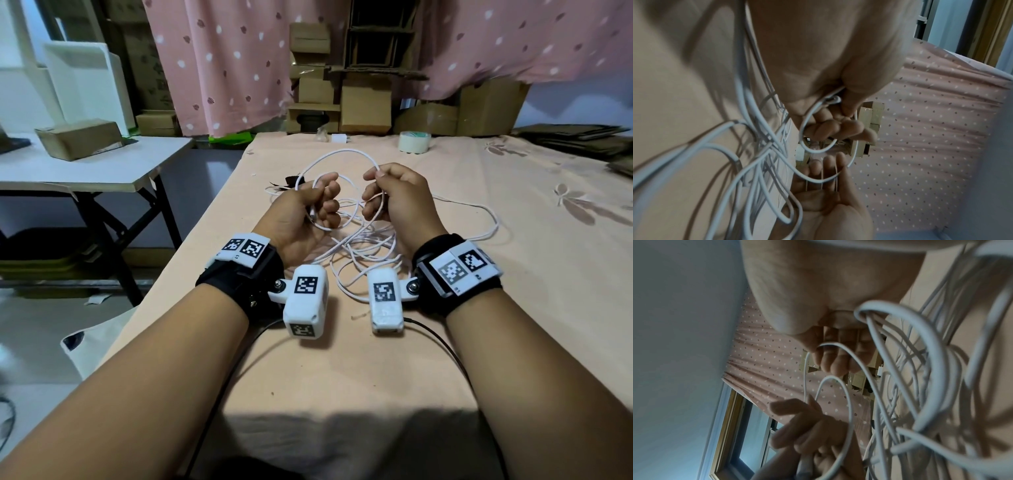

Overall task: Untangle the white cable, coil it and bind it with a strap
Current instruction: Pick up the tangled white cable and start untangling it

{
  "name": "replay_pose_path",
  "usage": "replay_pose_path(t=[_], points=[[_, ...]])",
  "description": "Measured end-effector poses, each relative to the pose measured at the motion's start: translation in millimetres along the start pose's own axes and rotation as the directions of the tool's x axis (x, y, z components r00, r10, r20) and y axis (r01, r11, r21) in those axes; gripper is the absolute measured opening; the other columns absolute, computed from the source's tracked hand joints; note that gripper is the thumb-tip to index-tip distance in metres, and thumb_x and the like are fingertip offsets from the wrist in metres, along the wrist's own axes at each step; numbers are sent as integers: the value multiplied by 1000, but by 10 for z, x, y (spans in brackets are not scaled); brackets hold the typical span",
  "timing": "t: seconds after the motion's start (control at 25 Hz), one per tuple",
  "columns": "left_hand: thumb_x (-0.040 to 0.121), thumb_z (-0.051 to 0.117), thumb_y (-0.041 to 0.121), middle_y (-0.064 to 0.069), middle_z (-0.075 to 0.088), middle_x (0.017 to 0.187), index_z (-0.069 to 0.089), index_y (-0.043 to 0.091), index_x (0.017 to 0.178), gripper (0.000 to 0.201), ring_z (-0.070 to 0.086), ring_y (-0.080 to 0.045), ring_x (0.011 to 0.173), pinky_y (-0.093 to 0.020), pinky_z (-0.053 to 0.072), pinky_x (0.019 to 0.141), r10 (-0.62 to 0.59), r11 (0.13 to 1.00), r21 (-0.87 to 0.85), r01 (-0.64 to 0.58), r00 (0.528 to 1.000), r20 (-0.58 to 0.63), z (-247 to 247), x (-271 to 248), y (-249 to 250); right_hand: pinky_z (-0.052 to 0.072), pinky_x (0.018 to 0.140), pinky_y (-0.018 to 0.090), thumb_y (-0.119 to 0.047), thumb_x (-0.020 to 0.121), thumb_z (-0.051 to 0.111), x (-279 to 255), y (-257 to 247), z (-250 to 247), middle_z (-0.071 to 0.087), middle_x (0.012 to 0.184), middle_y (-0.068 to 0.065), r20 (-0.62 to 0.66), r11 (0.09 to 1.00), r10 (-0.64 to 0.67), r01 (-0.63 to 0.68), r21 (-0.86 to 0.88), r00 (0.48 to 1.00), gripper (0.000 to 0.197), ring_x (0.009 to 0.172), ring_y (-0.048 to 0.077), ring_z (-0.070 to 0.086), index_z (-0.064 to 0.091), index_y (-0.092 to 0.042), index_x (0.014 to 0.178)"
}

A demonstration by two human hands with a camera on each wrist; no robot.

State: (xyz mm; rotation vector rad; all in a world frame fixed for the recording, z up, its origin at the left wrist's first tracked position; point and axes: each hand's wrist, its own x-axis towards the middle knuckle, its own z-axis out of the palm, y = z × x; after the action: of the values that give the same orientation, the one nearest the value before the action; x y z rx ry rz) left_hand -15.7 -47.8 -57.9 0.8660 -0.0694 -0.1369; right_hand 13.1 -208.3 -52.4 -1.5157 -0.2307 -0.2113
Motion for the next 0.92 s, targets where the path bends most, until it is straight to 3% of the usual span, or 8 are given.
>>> replay_pose_path(t=[0.12, 0.24, 0.32, 0.44, 0.52, 0.68, 0.84, 0.92], points=[[106, 36, 6, -10, 77, 90, 48, 15, 104, 15, 63, -10, 55, -18, 47, 50, -26, 1000, 8, 26, 1000, 17, 25, -55, -1, 36, 46, 23, -14, 97, 55, -19, 5, 23, 62, 83, 5, 73, 994, -4, 12, -110, 997, 15, 60, 12, 49, 63, -18, 85], [105, 41, 7, -13, 78, 93, 49, 18, 93, 18, 71, -12, 64, -19, 50, 55, -38, 997, 70, 32, 994, 99, 71, -104, -20, 33, 41, 17, -3, 91, 59, -65, -11, 55, 53, 66, 1, 64, 997, -3, 9, -78, 998, 11, 53, 9, 44, 64, -12, 91], [102, 48, 15, -14, 77, 93, 55, 14, 94, 11, 71, -15, 66, -21, 52, 57, -59, 995, 86, 49, 991, 118, 92, -129, -7, 34, 41, 17, 8, 87, 53, -75, -19, 60, 52, 60, 0, 63, 999, -11, 13, -38, 998, 21, 47, 8, 43, 63, -9, 96], [97, 52, 44, -19, 76, 91, 64, 1, 107, 46, 71, -23, 67, -28, 56, 59, -136, 991, 21, 134, 981, 140, 71, -150, 70, 37, 44, 18, 10, 87, 54, -79, -3, 67, 55, 59, 2, 144, 999, -7, 12, -36, 990, 24, 50, 11, 45, 67, -9, 93], [96, 48, 53, -21, 75, 86, 68, -6, 99, 62, 71, -25, 66, -29, 57, 59, -175, 984, 6, 176, 972, 156, 34, -143, 111, 38, 48, 17, 10, 88, 60, -95, -2, 69, 61, 60, 0, 192, 1000, -14, 18, -20, 981, 21, 54, 11, 46, 69, -9, 91], [91, 56, 44, -19, 75, 78, 74, -6, 83, 53, 71, -22, 63, -28, 57, 56, -243, 969, 77, 233, 953, 180, 37, -166, 134, 38, 45, 11, 19, 85, 54, -131, -47, 49, 62, 58, -5, 218, 1000, -21, 16, 22, 976, 26, 44, 0, 49, 66, 1, 99], [99, 51, 15, -9, 72, 73, 70, 1, 85, 27, 67, -12, 54, -20, 53, 47, -262, 956, 166, 244, 960, 102, 58, -177, 103, 29, 45, 18, 7, 88, 61, -98, -9, 50, 61, 73, 6, 239, 999, -6, 14, -31, 971, 26, 54, 9, 42, 73, -15, 85], [102, 47, 14, 0, 65, 65, 67, 5, 89, 26, 54, -4, 42, -12, 40, 41, -234, 962, 162, 219, 968, 85, 56, -161, 104, 26, 44, 19, 1, 91, 64, -63, 10, 43, 62, 71, 3, 182, 999, 18, -8, -53, 983, 19, 53, 11, 39, 72, -15, 86]])
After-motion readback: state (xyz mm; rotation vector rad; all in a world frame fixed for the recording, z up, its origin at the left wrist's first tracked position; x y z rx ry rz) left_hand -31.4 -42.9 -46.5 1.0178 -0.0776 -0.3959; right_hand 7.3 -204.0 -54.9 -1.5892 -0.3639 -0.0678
